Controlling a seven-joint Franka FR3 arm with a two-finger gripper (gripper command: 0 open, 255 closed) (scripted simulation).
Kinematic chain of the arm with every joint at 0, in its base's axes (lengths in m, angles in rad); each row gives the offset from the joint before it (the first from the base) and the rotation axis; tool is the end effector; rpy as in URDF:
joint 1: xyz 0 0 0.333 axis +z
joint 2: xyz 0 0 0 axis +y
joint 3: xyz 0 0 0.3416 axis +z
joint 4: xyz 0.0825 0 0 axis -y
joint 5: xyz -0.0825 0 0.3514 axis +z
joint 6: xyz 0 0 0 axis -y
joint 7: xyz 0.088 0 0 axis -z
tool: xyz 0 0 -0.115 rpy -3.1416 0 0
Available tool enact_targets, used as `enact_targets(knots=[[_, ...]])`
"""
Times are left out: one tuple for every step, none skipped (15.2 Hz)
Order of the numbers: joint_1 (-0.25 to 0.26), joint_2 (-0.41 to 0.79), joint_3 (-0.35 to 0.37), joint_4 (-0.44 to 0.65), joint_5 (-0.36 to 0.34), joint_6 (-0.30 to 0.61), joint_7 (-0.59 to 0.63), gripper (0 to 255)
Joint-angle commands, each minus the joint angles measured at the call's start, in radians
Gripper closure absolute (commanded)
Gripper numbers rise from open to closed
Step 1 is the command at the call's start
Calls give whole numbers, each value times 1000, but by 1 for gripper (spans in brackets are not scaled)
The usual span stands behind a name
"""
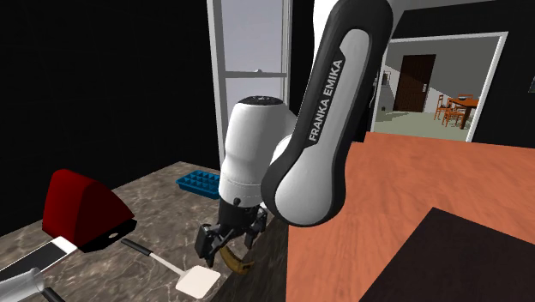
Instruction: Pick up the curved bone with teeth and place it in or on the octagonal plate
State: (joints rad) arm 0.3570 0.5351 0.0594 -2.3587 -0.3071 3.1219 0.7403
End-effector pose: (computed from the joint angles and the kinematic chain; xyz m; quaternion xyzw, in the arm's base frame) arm 0.4644 0.2344 0.1725 -0.9932 0.0146 -0.0997 0.0578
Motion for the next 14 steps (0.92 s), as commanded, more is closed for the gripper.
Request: enact_targets(knots=[[3, 5, -2, 3, 0, 3, 1, 0], [3, 5, -2, 3, 0, 3, 1, 0], [3, 5, -2, 3, 0, 3, 1, 0], [3, 5, -2, 3, 0, 3, 1, 0], [3, 5, -2, 3, 0, 3, 1, 0], [3, 5, -2, 3, 0, 3, 1, 0], [3, 5, -2, 3, 0, 3, 1, 255], [3, 5, -2, 3, 0, 3, 1, 255], [3, 5, -2, 3, 0, 3, 1, 255], [3, 5, -2, 3, 0, 3, 1, 255], [3, 5, -2, 3, 0, 3, 1, 255], [3, 5, -2, 3, 0, 3, 1, 255], [3, 5, -2, 3, 0, 3, 1, 255], [3, 5, -2, 3, 0, 3, 1, 255]])
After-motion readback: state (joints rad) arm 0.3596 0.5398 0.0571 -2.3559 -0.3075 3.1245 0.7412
